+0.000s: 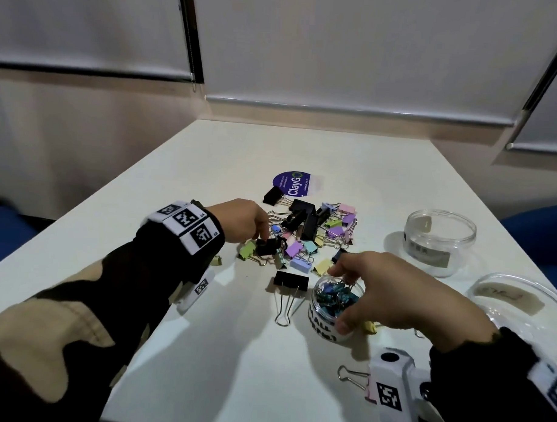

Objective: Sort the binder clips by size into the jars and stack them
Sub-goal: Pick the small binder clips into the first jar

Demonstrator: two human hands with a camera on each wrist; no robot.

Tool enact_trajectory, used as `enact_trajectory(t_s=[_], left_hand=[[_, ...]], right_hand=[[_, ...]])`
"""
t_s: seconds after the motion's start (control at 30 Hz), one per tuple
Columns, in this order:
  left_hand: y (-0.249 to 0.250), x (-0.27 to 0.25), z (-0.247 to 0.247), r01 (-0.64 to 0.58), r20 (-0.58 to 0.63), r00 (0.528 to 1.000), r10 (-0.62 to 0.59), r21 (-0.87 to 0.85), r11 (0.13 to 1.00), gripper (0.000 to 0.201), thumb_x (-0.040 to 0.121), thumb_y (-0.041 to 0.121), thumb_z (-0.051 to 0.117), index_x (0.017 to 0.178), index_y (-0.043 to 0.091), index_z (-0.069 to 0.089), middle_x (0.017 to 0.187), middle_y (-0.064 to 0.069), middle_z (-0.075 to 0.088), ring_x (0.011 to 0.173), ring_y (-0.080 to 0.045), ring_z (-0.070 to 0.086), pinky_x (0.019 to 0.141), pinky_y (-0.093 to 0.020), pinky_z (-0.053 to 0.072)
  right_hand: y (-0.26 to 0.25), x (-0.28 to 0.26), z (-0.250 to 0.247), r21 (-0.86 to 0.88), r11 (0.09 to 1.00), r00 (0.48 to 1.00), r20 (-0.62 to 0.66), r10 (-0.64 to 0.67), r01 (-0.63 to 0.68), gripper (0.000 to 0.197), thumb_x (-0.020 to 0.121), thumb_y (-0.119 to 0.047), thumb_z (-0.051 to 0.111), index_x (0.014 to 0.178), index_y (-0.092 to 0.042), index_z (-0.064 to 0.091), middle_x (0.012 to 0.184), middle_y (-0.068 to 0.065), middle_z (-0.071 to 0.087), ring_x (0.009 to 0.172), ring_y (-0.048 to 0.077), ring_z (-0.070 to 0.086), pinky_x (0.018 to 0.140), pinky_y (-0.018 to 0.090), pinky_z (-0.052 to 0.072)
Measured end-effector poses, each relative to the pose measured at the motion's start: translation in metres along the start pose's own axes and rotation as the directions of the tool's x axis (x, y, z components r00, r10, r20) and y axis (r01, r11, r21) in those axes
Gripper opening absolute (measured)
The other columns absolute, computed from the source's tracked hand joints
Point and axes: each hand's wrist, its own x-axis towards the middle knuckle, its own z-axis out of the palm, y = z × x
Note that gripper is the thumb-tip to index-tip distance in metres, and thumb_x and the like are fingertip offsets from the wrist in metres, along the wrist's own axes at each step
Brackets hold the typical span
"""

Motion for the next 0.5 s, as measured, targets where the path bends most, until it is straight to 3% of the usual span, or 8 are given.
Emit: enact_trajectory(t_s=[0.1, 0.2, 0.27, 0.33, 0.5], left_hand=[[0.002, 0.002, 0.001, 0.002, -0.022, 1.0, -0.002, 0.023, 1.0, 0.033, 0.095, 0.006, 0.042, 0.113, 0.022, 0.065, 0.109, 0.001, 0.063, 0.094, -0.013, 0.057, 0.077, -0.022, 0.041], [0.003, 0.004, 0.006, 0.011, 0.011, 1.0, -0.012, 0.102, 0.995, 0.037, 0.097, 0.009, 0.044, 0.128, 0.023, 0.059, 0.122, -0.001, 0.062, 0.111, -0.018, 0.055, 0.087, -0.023, 0.041], [0.002, 0.006, 0.008, 0.011, 0.018, 1.0, -0.013, 0.102, 0.995, 0.039, 0.097, 0.01, 0.044, 0.129, 0.026, 0.058, 0.122, -0.001, 0.062, 0.109, -0.017, 0.054, 0.089, -0.025, 0.043], [0.002, 0.008, 0.008, 0.008, 0.005, 1.0, -0.008, 0.104, 0.995, 0.038, 0.097, 0.011, 0.044, 0.128, 0.029, 0.058, 0.12, -0.001, 0.062, 0.105, -0.017, 0.055, 0.086, -0.026, 0.044], [0.003, 0.014, 0.008, -0.034, 0.008, 0.999, 0.033, 0.16, 0.987, 0.04, 0.092, 0.004, 0.046, 0.119, 0.027, 0.065, 0.115, 0.0, 0.065, 0.099, -0.015, 0.057, 0.081, -0.025, 0.045]], right_hand=[[-0.008, 0.008, -0.01, -0.078, 0.997, 0.999, 0.045, -0.009, 0.013, 0.075, 0.053, -0.036, 0.09, 0.118, -0.034, 0.054, 0.111, -0.008, 0.059, 0.1, 0.015, 0.057, 0.086, 0.038, 0.052], [-0.012, 0.016, -0.017, -0.122, 0.992, 0.995, 0.098, -0.018, 0.03, 0.074, 0.055, -0.031, 0.091, 0.119, -0.029, 0.054, 0.11, -0.005, 0.058, 0.097, 0.016, 0.057, 0.077, 0.034, 0.054], [-0.016, 0.02, -0.02, -0.163, 0.986, 0.991, 0.129, -0.02, 0.041, 0.073, 0.056, -0.029, 0.09, 0.119, -0.027, 0.053, 0.109, -0.003, 0.058, 0.095, 0.017, 0.058, 0.072, 0.032, 0.055], [-0.019, 0.023, -0.022, -0.196, 0.98, 0.99, 0.14, -0.021, 0.048, 0.071, 0.057, -0.028, 0.09, 0.118, -0.025, 0.053, 0.109, -0.002, 0.059, 0.095, 0.018, 0.059, 0.074, 0.034, 0.056], [-0.023, 0.031, -0.024, -0.17, 0.983, 0.988, 0.151, -0.035, 0.061, 0.066, 0.06, -0.026, 0.089, 0.116, -0.021, 0.053, 0.106, 0.0, 0.06, 0.075, 0.014, 0.053, 0.052, 0.025, 0.043]])
